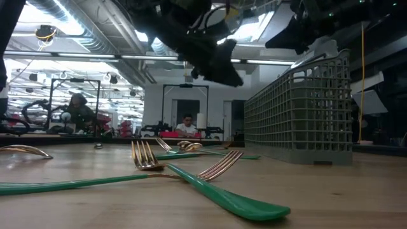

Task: Sort silverware
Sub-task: Put the top right fork in the middle section of the basket, then put the middle spoon into the the top section of the basket

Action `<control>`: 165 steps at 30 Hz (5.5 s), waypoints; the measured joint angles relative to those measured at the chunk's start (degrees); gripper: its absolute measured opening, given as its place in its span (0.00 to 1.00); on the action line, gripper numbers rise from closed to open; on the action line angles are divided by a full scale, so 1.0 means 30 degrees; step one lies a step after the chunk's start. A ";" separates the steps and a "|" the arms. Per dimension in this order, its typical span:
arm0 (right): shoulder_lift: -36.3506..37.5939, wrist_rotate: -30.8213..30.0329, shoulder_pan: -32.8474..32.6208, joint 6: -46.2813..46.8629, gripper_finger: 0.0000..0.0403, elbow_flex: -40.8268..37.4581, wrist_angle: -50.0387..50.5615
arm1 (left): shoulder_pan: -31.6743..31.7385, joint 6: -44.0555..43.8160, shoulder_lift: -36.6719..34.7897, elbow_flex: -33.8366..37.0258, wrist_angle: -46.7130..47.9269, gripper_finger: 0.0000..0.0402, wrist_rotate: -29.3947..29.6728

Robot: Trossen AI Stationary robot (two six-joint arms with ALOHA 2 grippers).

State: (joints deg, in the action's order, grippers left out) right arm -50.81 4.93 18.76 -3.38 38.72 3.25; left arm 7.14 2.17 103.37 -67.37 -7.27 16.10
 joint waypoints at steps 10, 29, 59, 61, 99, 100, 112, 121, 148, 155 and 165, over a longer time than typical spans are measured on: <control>0.0822 0.0408 -0.0001 -0.0036 0.02 0.0000 0.0000 | 0.2457 0.1447 0.0029 0.0000 0.2376 0.31 -0.2398; 0.2446 0.0222 -0.0004 -0.1042 0.32 0.1456 0.1938 | 0.1614 0.3377 0.2770 0.0015 0.2016 0.40 -0.1679; 0.6647 0.0211 0.0000 -0.1042 0.32 0.3512 0.7027 | 0.2742 0.4849 0.4940 0.0022 -0.0683 0.07 -0.0674; 0.6647 0.0211 0.0000 -0.1042 0.32 0.3512 0.7023 | 0.2737 0.4826 0.4920 -0.0015 -0.0768 0.03 -0.0662; 0.6608 0.0575 0.0000 -0.0903 0.32 0.3432 0.9995 | -0.0076 -0.3423 -0.3233 -0.2229 -0.2923 0.00 -0.4033; 0.6604 0.0573 -0.0005 -0.0903 0.32 0.3432 0.9996 | -0.0365 -0.3895 -0.3148 -0.2222 -0.3530 0.00 -0.4460; 0.6198 0.1374 -0.0002 0.0109 0.32 0.3432 1.0304 | -0.1190 -0.4204 0.0238 -0.2186 -0.5464 0.00 -0.3279; 0.5627 0.2936 0.0000 0.0124 0.32 0.3432 1.2022 | -0.0003 -0.6590 0.2382 -0.2186 -0.5920 0.03 -0.3191; 0.5329 0.3089 0.0000 0.0102 0.32 0.3432 1.2460 | -0.1105 -0.9363 -0.2935 -0.1790 1.1585 0.31 -0.3424; 0.5329 0.3082 0.0000 0.0095 0.32 0.3432 1.2456 | -0.1684 -1.3934 -0.2637 -0.0207 1.2703 0.31 -0.3363; 0.4623 0.3060 -0.0006 0.0095 0.32 0.3439 1.2416 | -0.0874 -1.5734 -0.1492 0.0978 1.1478 0.31 -0.1386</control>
State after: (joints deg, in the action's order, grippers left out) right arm -36.94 14.11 18.75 -3.09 49.04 40.50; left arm 4.52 -45.04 98.90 -64.44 27.16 11.94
